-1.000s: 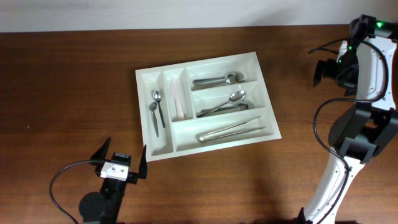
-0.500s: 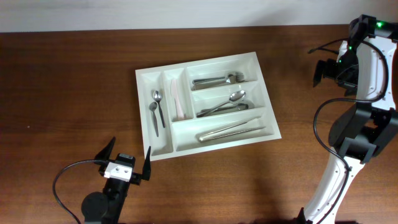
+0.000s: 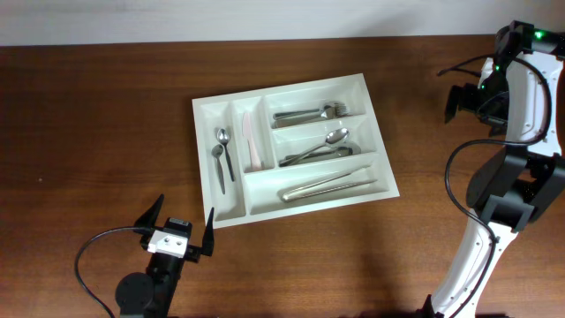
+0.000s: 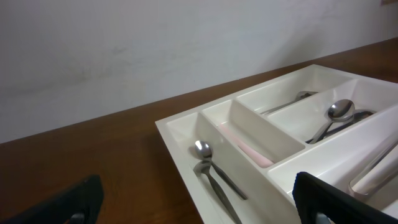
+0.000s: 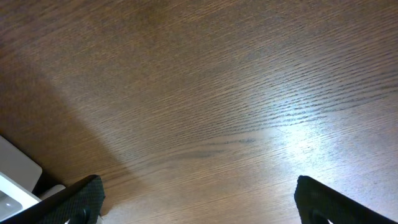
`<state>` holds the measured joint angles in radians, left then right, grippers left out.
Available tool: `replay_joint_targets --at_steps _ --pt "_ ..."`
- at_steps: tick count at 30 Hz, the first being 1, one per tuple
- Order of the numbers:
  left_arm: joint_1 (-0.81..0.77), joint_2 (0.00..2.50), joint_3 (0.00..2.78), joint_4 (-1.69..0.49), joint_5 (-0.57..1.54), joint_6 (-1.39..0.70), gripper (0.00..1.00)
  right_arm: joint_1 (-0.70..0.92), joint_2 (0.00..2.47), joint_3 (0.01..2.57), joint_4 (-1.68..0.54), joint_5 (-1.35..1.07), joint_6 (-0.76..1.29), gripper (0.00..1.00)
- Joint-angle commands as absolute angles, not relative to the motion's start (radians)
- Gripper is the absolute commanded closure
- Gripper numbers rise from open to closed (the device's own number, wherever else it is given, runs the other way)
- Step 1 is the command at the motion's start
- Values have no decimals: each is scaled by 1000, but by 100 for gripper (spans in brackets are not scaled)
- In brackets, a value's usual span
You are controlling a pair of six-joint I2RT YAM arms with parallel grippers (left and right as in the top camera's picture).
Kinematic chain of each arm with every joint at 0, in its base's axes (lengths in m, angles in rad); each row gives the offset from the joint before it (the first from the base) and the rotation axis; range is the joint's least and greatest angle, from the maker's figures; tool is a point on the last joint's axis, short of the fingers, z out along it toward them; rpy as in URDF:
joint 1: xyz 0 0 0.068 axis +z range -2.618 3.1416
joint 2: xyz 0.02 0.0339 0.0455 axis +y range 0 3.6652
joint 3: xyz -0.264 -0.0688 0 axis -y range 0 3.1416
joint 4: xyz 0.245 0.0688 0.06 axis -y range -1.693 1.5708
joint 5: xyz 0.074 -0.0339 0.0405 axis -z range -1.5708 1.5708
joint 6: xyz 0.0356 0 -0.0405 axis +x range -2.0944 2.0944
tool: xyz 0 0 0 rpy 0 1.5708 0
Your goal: Pack container
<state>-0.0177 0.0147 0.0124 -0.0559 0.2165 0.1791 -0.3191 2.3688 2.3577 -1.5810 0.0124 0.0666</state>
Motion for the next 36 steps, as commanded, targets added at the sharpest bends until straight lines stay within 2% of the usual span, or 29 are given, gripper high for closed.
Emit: replay_joint_targets --at_steps 1,26,36 --pt "-22 5 9 -62 206 174 1 -315 2364 2354 -1580 7 59 1" --pt "-22 5 9 -62 206 174 1 -311 2336 2354 -1571 12 59 1" --pt "-22 5 9 -62 206 174 1 -228 2115 2330 -1239 96 59 1"
